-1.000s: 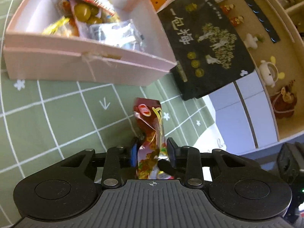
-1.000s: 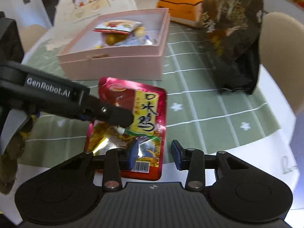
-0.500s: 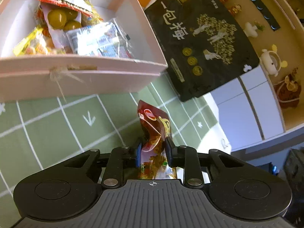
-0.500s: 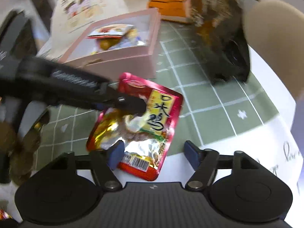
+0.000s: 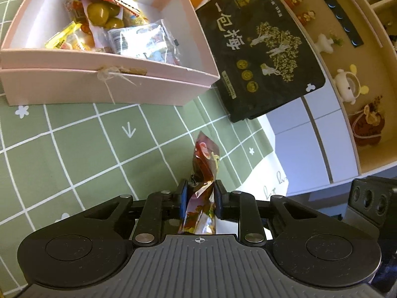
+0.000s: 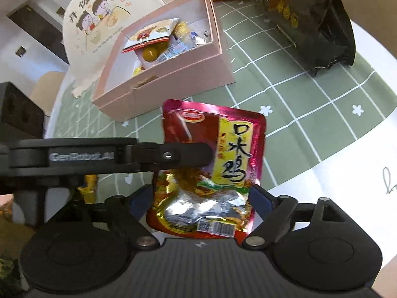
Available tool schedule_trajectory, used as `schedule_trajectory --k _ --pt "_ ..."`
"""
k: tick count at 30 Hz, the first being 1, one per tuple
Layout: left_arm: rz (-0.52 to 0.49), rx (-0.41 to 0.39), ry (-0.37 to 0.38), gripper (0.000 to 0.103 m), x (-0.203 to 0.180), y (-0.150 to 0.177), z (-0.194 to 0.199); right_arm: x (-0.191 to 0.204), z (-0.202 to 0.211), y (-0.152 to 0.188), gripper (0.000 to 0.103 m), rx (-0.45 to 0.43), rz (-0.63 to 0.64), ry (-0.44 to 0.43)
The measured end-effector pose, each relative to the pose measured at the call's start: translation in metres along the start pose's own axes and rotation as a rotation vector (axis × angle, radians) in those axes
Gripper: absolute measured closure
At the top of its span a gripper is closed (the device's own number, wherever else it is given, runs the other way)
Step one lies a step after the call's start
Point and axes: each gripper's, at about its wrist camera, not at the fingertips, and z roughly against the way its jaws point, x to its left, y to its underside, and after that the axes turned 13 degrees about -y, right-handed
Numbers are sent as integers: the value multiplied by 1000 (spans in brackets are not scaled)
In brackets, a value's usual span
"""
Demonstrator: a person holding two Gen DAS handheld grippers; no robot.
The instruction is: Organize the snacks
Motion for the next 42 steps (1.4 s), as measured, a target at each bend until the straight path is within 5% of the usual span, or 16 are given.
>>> schedule_trajectory --k 11,19,25,28,33,37,42 --pt "101 -73 -73 80 19 10 15 20 2 7 12 -3 117 54" --pt "152 -149 -56 85 40 18 47 31 -11 6 12 -3 124 103" --pt "110 -290 -208 83 60 32 100 27 -30 0 9 -77 59 207" --pt "39 -340 -365 82 70 46 125 33 -40 4 4 -81 124 273" --pt "42 -299 -618 82 104 70 143 41 -54 12 0 -94 181 364" --pt "157 -248 -545 81 127 84 150 42 -56 14 0 -97 197 379" --pt "-35 -215 -638 78 92 82 128 43 -57 17 0 -113 205 381"
